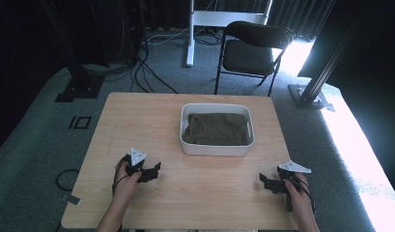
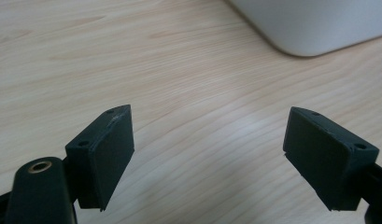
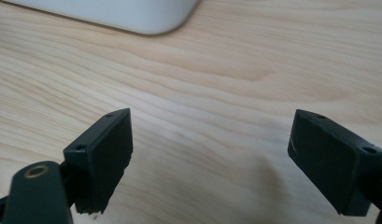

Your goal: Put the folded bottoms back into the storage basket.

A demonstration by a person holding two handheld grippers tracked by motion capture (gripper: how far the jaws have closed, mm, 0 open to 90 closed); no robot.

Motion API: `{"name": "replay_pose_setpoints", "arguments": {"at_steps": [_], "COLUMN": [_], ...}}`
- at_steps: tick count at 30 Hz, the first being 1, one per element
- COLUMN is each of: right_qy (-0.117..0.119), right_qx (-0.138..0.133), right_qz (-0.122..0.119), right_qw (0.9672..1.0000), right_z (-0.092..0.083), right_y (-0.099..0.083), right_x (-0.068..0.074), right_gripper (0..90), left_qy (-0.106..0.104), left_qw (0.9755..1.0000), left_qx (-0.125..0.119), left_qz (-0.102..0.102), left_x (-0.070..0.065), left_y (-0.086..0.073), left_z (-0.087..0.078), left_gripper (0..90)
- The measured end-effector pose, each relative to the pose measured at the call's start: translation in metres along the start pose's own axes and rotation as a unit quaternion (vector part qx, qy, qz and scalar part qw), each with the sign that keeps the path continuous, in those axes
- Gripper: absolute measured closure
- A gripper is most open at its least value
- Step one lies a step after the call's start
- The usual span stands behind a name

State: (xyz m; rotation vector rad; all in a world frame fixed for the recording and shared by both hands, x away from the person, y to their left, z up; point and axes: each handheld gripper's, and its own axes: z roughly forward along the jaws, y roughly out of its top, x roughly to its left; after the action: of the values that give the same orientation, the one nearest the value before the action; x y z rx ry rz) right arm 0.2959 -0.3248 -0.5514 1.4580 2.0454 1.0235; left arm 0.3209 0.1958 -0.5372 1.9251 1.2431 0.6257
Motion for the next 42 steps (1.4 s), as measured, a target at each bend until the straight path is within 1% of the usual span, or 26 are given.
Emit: {"name": "replay_pose_setpoints", "arguments": {"at_steps": [2,5,8,11,12,13,14,15,17,19,20,23,24,26,27,28,33,36,38,42], "right_qy": [-0.007,-0.021,-0.027,-0.03,-0.029,-0.031,-0.034,-0.038,-0.052,-0.058,-0.06,-0.066,-0.067,-0.067,-0.067,-0.067,-0.067,-0.07,-0.07,-0.074], "right_qx": [0.001,0.003,0.004,0.006,0.011,0.009,0.009,0.013,0.019,0.022,0.024,0.024,0.024,0.025,0.025,0.025,0.025,0.024,0.024,0.024], "right_qz": [0.009,0.02,0.027,0.033,0.034,0.031,0.03,0.028,0.02,0.016,0.014,0.019,0.02,0.021,0.021,0.021,0.02,0.023,0.023,0.027], "right_qw": [0.9999,0.9996,0.9993,0.999,0.999,0.999,0.9989,0.9988,0.9983,0.9979,0.9978,0.9973,0.9973,0.9972,0.9972,0.9972,0.9973,0.997,0.997,0.9966], "right_z": [-0.002,-0.003,-0.004,-0.002,-0.001,-0.002,-0.001,-0.001,0.0,0.0,0.0,0.0,0.0,0.0,0.001,0.001,0.001,0.002,0.002,0.002], "right_y": [-0.004,-0.008,-0.011,-0.014,-0.014,-0.014,-0.014,-0.014,-0.014,-0.014,-0.014,-0.014,-0.014,-0.014,-0.014,-0.014,-0.014,-0.013,-0.013,-0.013], "right_x": [-0.003,-0.007,-0.01,-0.011,-0.01,-0.01,-0.01,-0.01,-0.01,-0.009,-0.009,-0.007,-0.007,-0.007,-0.006,-0.006,-0.007,-0.006,-0.006,-0.005], "right_gripper": [13.7,13.7,13.7,13.7,13.6,13.6,13.6,13.6,13.6,13.6,13.5,13.0,12.9,12.4,12.0,11.9,11.9,11.8,11.8,11.8], "left_qy": [0.006,0.019,0.031,0.046,0.057,0.066,0.078,0.083,0.093,0.104,0.103,0.098,0.095,0.077,0.072,0.074,0.075,0.079,0.086,0.091], "left_qw": [0.9998,0.9995,0.999,0.9974,0.9963,0.9957,0.9951,0.9947,0.9932,0.9917,0.9917,0.9924,0.9927,0.9934,0.9938,0.9938,0.9937,0.993,0.9919,0.9911], "left_qx": [-0.005,-0.009,-0.011,-0.018,-0.02,-0.018,-0.013,-0.01,-0.006,0.0,0.007,0.005,0.015,0.051,0.059,0.063,0.063,0.065,0.066,0.068], "left_qz": [-0.018,-0.025,-0.03,-0.053,-0.06,-0.062,-0.06,-0.059,-0.07,-0.076,-0.077,-0.074,-0.072,-0.068,-0.061,-0.054,-0.055,-0.059,-0.066,-0.069], "left_x": [0.005,0.01,0.016,0.022,0.024,0.026,0.027,0.029,0.033,0.035,0.035,0.036,0.035,0.035,0.034,0.033,0.033,0.032,0.031,0.031], "left_y": [-0.002,-0.004,-0.006,-0.011,-0.013,-0.014,-0.015,-0.016,-0.019,-0.022,-0.023,-0.024,-0.024,-0.025,-0.025,-0.024,-0.024,-0.023,-0.023,-0.022], "left_z": [-0.002,-0.005,-0.006,-0.006,-0.006,-0.006,-0.006,-0.007,-0.007,-0.007,-0.007,-0.008,-0.008,-0.006,-0.004,-0.004,-0.003,-0.002,-0.001,0.0], "left_gripper": [17.9,17.9,17.9,17.9,17.9,17.9,17.9,17.9,17.9,17.9,17.9,17.8,17.8,17.8,17.1,15.5,15.1,13.7,11.5,10.4]}}
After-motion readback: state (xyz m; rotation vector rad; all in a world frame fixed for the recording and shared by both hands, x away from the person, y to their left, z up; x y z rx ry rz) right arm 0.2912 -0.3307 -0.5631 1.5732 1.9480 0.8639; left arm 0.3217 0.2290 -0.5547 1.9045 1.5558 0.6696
